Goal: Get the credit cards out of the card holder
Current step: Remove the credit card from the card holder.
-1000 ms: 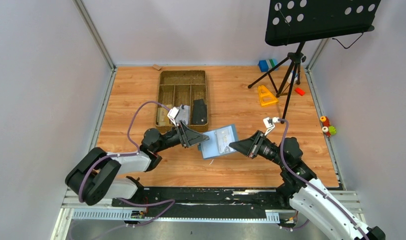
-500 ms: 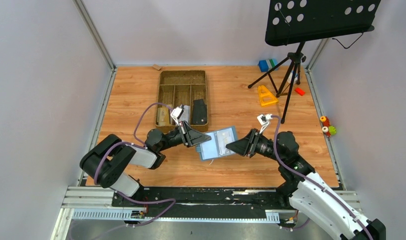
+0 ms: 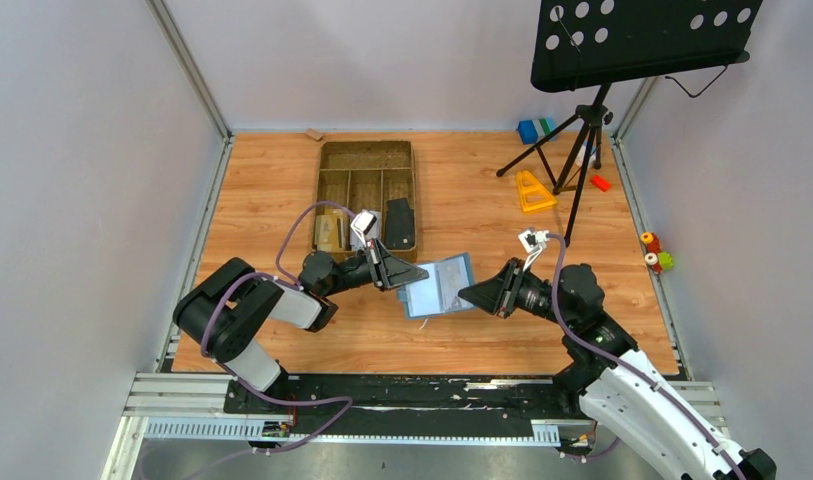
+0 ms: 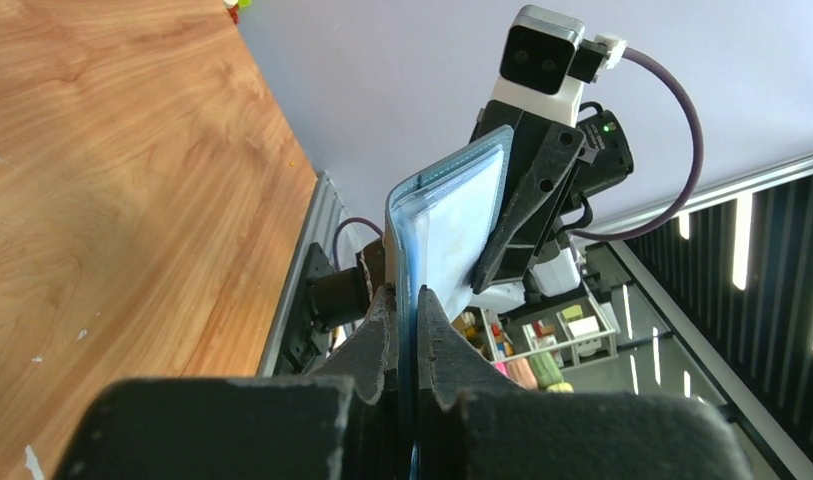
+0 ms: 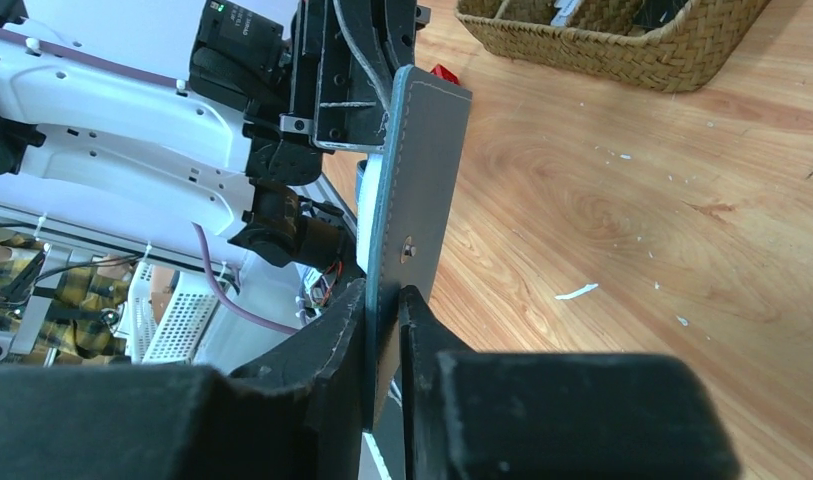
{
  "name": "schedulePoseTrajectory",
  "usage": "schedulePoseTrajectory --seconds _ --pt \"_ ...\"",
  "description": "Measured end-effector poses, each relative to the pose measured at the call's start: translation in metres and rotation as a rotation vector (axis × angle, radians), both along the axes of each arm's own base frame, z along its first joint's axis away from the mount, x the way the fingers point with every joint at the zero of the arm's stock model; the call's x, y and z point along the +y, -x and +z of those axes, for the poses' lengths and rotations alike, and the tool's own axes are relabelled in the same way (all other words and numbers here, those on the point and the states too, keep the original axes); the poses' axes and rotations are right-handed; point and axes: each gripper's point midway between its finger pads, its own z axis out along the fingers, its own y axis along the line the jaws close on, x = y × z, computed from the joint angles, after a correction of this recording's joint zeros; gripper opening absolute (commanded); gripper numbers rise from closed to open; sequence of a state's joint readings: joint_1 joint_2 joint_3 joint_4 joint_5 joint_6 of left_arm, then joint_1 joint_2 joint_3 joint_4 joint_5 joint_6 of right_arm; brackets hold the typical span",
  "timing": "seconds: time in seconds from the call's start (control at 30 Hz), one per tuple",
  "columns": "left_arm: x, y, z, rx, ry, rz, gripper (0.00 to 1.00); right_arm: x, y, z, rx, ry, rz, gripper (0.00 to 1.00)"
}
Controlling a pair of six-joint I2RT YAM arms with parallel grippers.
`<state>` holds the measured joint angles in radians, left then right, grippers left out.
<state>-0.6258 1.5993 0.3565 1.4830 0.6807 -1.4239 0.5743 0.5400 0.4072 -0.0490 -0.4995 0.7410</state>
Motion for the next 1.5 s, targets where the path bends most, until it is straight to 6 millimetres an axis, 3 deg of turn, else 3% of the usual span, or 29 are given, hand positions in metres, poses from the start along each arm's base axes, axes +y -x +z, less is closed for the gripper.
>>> schedulePoseTrajectory --seconds 0.2,0.33,0.47,0.73,1.1,1.33,1.5 --pt "0.000 -0.001 -0.005 -0.002 -0.034 0.007 0.00 0.001 -0.001 -0.005 0.016 0.011 0.007 0.07" --pt "0.002 -0.001 -0.005 -0.024 -0.065 0.019 0.00 0.006 0.001 -0.001 0.014 -0.011 0.042 0.11" --pt "0.004 -0.001 -0.006 -0.041 -0.093 0.033 0.00 0.012 0.001 0.001 0.017 -0.027 0.081 0.03" --pt "0.005 -0.002 -0.018 -0.044 -0.170 0.045 0.00 0.018 0.007 0.002 0.027 -0.062 0.137 0.09" --pt "0.001 -0.003 -0.026 -0.069 -0.258 0.059 0.00 0.025 0.009 0.003 0.027 -0.084 0.169 0.04" --pt "-0.002 -0.001 -0.029 -0.069 -0.277 0.050 0.00 0.029 0.014 0.004 0.025 -0.090 0.196 0.13" --pt "-0.003 -0.001 -0.031 -0.068 -0.287 0.051 0.00 0.029 0.014 0.002 0.027 -0.081 0.195 0.05"
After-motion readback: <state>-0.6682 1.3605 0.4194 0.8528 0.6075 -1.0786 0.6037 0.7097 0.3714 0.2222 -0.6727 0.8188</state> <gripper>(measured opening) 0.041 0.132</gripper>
